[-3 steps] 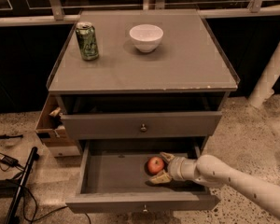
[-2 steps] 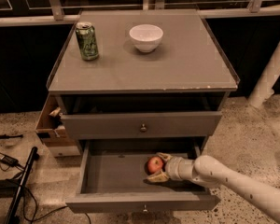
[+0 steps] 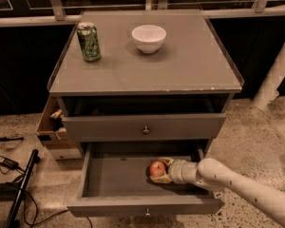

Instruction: Pick apple from middle drawer and place on counter

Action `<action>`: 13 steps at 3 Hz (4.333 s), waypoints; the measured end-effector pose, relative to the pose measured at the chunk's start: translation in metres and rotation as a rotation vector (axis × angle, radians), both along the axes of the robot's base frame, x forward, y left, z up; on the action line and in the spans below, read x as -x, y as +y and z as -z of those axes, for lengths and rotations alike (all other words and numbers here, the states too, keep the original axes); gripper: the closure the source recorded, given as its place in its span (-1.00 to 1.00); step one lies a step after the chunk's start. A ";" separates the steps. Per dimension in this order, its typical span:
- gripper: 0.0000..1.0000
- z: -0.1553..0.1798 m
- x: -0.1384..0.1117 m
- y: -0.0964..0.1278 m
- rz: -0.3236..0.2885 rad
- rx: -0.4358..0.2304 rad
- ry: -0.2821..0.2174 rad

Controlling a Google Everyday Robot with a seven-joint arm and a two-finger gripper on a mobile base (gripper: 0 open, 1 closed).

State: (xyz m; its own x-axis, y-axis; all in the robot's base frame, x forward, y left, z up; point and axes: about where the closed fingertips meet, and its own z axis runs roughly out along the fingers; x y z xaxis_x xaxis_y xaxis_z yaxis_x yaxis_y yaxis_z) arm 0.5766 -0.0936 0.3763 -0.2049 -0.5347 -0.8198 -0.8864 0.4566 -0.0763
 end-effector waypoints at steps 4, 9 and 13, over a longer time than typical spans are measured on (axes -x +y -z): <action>1.00 -0.225 0.080 0.002 -0.353 0.039 -0.038; 1.00 -0.496 0.061 -0.006 -0.270 0.051 -0.219; 1.00 -0.535 -0.070 0.009 -0.142 -0.019 -0.241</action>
Offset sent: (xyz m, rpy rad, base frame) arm -0.0504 -0.0014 0.1023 0.0182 -0.0115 0.2703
